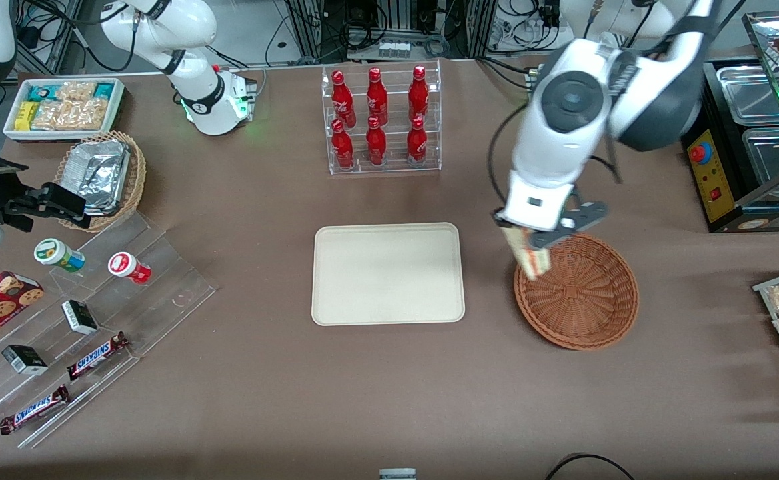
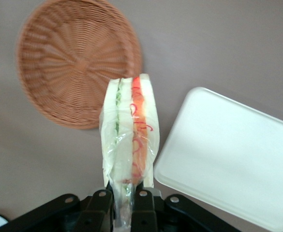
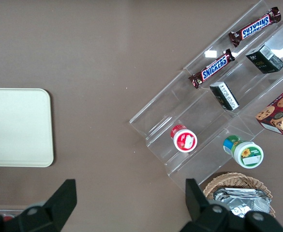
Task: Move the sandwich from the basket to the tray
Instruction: 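Lift the sandwich and carry it with the left gripper over the tray, then lower the sandwich onto the tray and open the left gripper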
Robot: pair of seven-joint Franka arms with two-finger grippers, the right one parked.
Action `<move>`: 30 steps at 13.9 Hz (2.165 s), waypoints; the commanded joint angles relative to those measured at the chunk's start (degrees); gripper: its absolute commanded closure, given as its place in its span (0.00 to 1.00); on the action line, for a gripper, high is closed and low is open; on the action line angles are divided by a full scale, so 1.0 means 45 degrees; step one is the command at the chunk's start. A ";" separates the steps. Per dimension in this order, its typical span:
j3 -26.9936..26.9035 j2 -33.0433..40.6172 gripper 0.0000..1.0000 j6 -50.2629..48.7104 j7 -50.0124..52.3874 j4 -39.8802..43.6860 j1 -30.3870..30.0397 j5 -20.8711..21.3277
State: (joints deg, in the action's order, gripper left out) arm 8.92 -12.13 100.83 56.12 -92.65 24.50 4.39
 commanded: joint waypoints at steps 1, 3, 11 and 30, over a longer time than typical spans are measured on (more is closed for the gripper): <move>-0.0166 -0.1655 1.00 0.0636 -0.0030 0.1483 0.1250 -0.0271; -0.0185 -0.2865 1.00 0.1322 0.0126 0.2536 0.2227 -0.0292; -0.0244 -0.6169 1.00 0.4582 0.0635 0.3303 0.3716 0.0155; -0.0224 -0.5630 0.01 0.3440 0.0769 0.3283 0.3794 0.0510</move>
State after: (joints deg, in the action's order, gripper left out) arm 8.56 -42.29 121.90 58.75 -78.17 41.25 6.70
